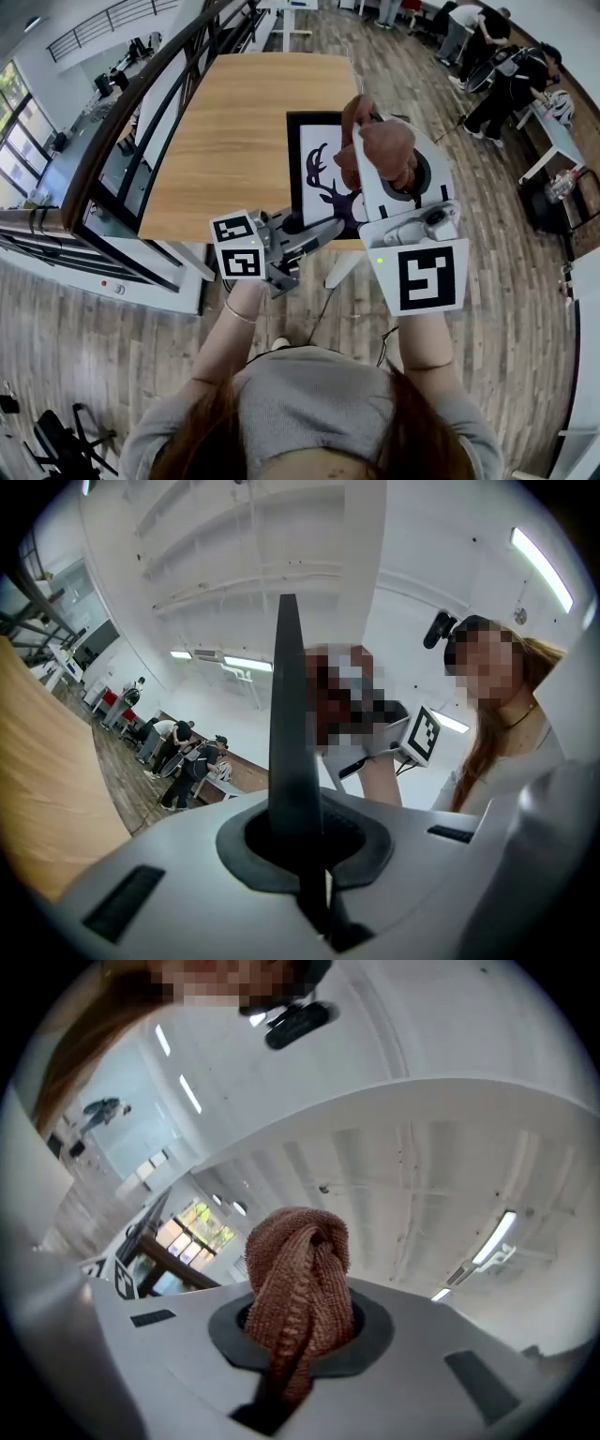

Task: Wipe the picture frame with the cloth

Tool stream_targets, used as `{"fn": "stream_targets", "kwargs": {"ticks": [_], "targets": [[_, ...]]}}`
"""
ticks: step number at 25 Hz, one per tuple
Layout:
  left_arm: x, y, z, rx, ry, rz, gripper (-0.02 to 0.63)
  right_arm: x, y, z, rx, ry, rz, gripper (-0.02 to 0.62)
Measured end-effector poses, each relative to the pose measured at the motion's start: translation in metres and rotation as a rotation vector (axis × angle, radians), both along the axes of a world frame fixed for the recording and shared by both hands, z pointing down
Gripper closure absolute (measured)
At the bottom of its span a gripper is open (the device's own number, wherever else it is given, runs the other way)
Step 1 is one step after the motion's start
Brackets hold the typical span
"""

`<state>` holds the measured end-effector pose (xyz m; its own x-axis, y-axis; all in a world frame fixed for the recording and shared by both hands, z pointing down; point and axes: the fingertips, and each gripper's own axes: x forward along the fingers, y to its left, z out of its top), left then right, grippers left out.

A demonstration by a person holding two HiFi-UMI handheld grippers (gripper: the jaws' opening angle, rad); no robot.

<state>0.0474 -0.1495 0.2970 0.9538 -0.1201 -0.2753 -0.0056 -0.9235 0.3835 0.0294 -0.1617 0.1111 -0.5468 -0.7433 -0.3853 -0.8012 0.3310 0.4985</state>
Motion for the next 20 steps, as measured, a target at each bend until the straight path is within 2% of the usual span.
{"fn": "stream_targets", "kwargs": {"ticks": [2,4,12,16,20], "targets": [[0.0,0.002,-0.001,0.015,-0.021,0.002,0.586,-0.008,-0.013,0.017,-0.014,0.157,0.104,0.549],[-0.001,0.002,0.001,0.028,-0.042,-0.005,0.586,-0.013,-0.02,0.028,-0.042,0.231,0.132,0.549],[-0.002,0.003,0.0,0.023,-0.029,-0.007,0.586,-0.016,-0.018,0.037,-0.115,0.215,0.059,0.549],[-0.002,0.003,0.0,0.034,-0.042,-0.008,0.586,-0.014,-0.016,0.046,-0.14,0.211,0.058,0.549],[-0.002,0.004,-0.001,0.019,-0.017,-0.002,0.586,-0.013,-0.011,0.057,-0.194,0.206,0.037,0.551]]}}
